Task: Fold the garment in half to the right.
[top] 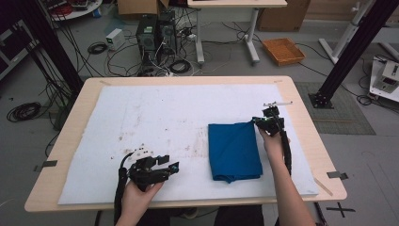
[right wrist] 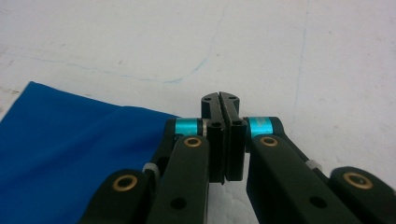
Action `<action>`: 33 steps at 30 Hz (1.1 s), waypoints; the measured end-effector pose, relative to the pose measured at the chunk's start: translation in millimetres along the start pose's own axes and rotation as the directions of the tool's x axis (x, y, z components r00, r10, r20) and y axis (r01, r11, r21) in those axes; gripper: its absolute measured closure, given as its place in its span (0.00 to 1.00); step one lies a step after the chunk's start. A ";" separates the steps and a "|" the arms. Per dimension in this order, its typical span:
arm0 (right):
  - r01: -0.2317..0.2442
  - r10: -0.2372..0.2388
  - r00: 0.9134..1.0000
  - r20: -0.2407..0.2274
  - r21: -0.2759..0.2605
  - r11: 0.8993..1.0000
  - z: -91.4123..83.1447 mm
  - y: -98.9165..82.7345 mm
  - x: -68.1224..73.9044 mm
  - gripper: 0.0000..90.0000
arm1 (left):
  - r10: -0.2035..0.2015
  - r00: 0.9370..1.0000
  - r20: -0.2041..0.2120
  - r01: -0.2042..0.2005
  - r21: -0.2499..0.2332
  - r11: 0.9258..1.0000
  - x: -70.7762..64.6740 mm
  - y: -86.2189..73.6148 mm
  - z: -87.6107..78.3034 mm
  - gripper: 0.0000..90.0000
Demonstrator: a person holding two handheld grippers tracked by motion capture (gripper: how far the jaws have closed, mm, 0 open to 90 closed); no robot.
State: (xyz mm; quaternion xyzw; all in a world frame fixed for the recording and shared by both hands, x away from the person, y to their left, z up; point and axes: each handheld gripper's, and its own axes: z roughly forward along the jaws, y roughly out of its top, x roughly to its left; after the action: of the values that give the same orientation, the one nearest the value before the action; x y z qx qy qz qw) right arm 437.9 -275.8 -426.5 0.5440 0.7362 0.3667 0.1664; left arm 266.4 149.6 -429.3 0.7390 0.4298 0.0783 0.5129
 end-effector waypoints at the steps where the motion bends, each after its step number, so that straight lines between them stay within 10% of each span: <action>1: 0.003 -0.003 1.000 0.006 -0.002 1.000 0.8 -0.8 -0.9 1.00 | 0.000 1.000 0.000 0.000 0.000 1.000 0.0 0.0 0.0 0.51; 8: 0.015 -0.015 1.000 0.015 0.000 1.000 2.9 -4.1 -1.7 0.87 | 0.002 1.000 0.000 -0.002 -0.019 1.000 1.8 1.0 -3.4 0.50; 17: 0.022 -0.032 0.998 -0.062 -0.156 0.987 -60.8 -18.6 4.4 0.53 | 0.078 0.997 -0.021 -0.080 -0.098 0.992 14.6 18.5 -23.3 0.44; 24: 0.027 -0.063 0.987 -0.145 -0.235 0.972 -108.6 -43.5 1.8 0.41 | 0.207 0.975 -0.081 -0.216 -0.140 0.966 24.1 31.1 -37.0 0.42; 33: 0.042 -0.081 0.985 -0.153 -0.245 0.969 -121.6 -60.2 -16.2 0.36 | 0.212 0.961 -0.176 -0.241 -0.162 0.957 47.5 32.7 -51.8 0.41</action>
State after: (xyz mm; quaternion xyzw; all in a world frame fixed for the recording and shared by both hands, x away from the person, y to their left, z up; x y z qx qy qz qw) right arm 324.4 -342.8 -390.3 0.4650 0.7137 0.4912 0.1822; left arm 285.1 216.0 -393.8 0.7251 0.3719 0.2333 0.5305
